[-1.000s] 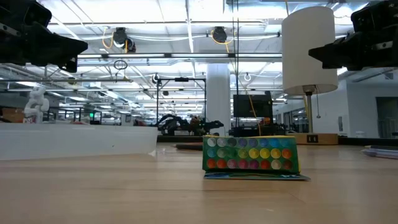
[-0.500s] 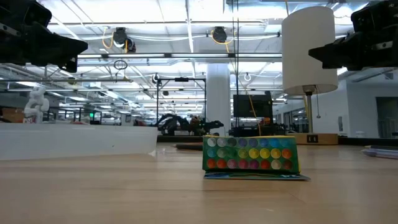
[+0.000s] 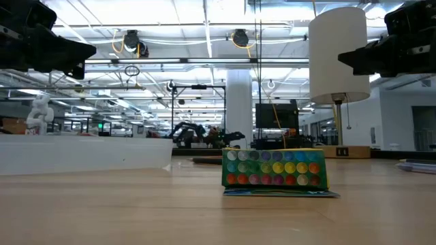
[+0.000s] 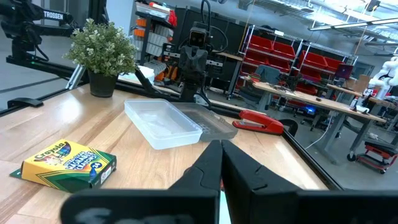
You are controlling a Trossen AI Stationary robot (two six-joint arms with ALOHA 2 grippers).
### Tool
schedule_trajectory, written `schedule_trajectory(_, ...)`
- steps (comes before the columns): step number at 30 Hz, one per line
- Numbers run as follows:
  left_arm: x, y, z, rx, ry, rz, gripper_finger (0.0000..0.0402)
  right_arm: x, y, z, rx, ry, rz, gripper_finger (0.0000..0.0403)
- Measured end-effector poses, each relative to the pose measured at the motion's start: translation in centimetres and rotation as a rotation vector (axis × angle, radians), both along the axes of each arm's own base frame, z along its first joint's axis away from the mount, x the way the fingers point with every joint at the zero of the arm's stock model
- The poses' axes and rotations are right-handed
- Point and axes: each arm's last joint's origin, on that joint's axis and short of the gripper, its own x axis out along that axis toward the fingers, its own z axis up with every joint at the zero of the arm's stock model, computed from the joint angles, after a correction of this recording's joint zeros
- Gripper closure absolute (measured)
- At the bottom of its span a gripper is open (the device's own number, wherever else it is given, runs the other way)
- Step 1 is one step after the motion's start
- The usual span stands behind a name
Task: Pack school essentials
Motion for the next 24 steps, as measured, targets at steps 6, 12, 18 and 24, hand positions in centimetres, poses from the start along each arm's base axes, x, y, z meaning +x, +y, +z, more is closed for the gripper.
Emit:
schedule_trajectory(6, 0.0, 0.0, 0.0, 0.0, 0.0, 0.0, 0.038, 0.0, 0.0, 0.0, 0.0, 0.0, 0.002, 0.0403)
schedule_trajectory(12, 0.0, 0.0, 0.0, 0.0, 0.0, 0.0, 0.038, 0.0, 0.01, 0.03, 0.001, -0.004, 0.002, 0.0403)
schedule_trajectory(18, 0.0, 0.0, 0.01, 0.0, 0.0, 0.0, 0.038, 0.0, 0.01, 0.05, 0.172, -0.003, 0.008, 0.0403)
schedule_trajectory(24, 0.0, 0.0, 0.01, 0.0, 0.0, 0.0, 0.038, 0.0, 0.0, 0.05, 0.317, -0.003, 0.013, 0.0403)
